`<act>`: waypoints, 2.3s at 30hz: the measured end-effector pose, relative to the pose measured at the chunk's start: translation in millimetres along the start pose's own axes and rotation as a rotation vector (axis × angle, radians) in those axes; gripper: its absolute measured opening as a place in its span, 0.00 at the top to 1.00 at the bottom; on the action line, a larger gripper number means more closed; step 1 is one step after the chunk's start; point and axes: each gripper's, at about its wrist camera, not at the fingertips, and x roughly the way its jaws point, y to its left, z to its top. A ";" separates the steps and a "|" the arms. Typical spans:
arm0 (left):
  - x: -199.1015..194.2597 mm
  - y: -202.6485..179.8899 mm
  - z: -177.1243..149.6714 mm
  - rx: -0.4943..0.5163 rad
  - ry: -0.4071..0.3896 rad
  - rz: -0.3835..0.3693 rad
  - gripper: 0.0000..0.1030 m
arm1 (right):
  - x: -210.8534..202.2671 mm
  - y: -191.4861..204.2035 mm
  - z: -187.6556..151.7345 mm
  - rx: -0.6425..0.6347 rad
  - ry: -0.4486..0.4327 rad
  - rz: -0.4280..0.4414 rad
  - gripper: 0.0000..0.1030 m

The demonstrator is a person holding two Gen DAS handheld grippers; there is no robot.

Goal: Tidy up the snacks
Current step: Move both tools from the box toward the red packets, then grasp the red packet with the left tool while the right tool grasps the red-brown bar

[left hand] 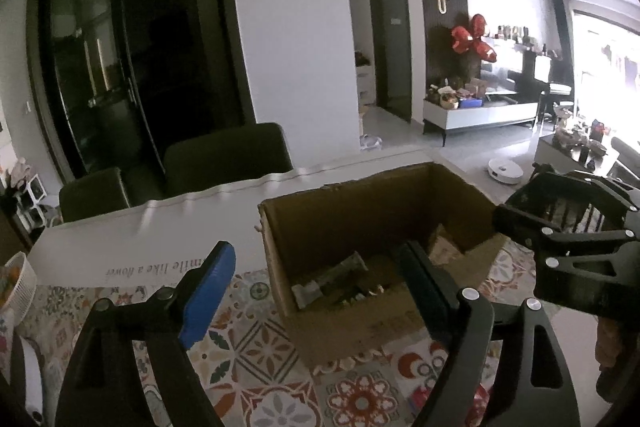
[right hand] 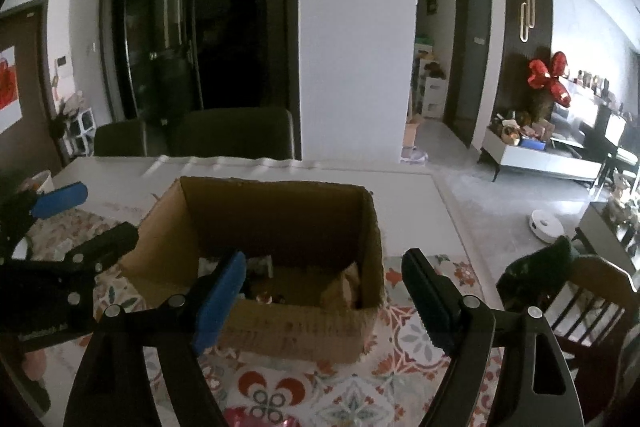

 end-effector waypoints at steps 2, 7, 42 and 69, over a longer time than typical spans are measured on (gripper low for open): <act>-10.5 -3.1 -5.4 0.015 -0.018 -0.005 0.18 | -9.8 0.4 -4.8 0.000 -0.013 -0.012 0.21; -33.5 -12.5 -20.4 0.048 -0.045 -0.030 0.18 | -30.5 2.2 -18.7 0.003 -0.018 -0.016 0.21; -17.4 -64.2 -140.6 0.385 0.117 -0.313 0.23 | -34.6 26.1 -166.3 0.001 0.273 0.011 0.22; 40.0 -75.3 -156.5 0.455 0.223 -0.448 0.24 | 18.3 27.0 -194.2 0.034 0.399 0.065 0.38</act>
